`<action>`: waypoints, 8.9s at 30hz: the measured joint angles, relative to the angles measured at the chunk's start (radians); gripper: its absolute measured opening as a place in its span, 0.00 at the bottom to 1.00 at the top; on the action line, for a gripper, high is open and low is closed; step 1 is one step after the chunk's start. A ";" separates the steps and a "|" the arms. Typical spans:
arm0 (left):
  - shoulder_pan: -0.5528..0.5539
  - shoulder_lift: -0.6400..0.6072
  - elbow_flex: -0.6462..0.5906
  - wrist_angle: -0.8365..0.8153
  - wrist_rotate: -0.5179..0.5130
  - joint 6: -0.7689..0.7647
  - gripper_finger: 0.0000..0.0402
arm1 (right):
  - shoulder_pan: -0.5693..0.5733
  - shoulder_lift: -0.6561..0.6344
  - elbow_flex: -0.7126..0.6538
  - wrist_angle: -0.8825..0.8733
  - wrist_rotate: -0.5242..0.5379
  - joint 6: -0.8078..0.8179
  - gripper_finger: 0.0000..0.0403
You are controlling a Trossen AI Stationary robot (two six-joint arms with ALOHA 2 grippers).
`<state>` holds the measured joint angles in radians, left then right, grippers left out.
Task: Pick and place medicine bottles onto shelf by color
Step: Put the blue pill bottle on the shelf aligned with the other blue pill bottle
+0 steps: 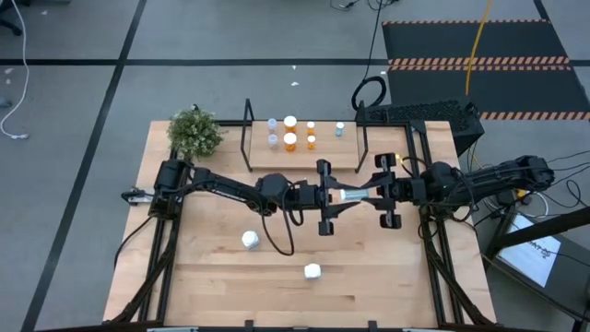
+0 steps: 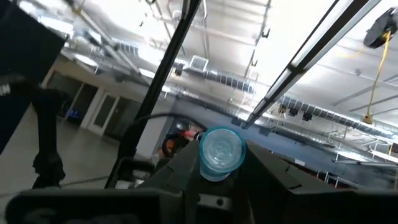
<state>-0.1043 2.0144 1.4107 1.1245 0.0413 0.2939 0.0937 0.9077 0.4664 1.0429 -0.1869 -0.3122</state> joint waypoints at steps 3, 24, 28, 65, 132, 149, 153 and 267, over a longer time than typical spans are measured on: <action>0.000 0.000 0.000 0.013 0.001 0.001 0.43 | 0.000 -0.001 0.000 0.048 -0.001 0.035 0.24; 0.049 -0.001 0.001 0.045 0.094 -0.015 0.27 | -0.016 0.002 0.000 0.033 0.005 0.014 0.24; 0.049 -0.001 0.001 0.044 0.094 -0.023 0.26 | -0.016 0.002 0.001 0.032 0.005 0.024 0.24; 0.176 -0.366 -0.016 -1.243 0.018 -0.059 0.28 | -0.027 -0.123 0.129 -0.912 0.374 0.379 0.69; 0.046 -0.301 -0.015 -1.120 -0.253 -0.173 0.55 | -0.119 0.110 0.247 -0.881 0.182 0.224 0.24; 0.012 -0.244 -0.018 -0.883 -0.250 -0.135 0.49 | -0.118 0.068 0.246 -0.847 0.099 0.217 0.25; 0.012 -0.214 -0.016 -0.836 -0.246 -0.121 0.49 | -0.118 0.069 0.244 -0.838 0.085 0.217 0.25; 0.196 -0.233 -0.269 -0.616 -0.043 -0.114 0.28 | -0.120 -0.028 0.212 -0.966 0.314 0.229 0.59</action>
<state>0.0921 1.7817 1.1419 0.5086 -0.0017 0.1796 -0.0268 0.8799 0.6788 0.0773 0.1271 -0.0830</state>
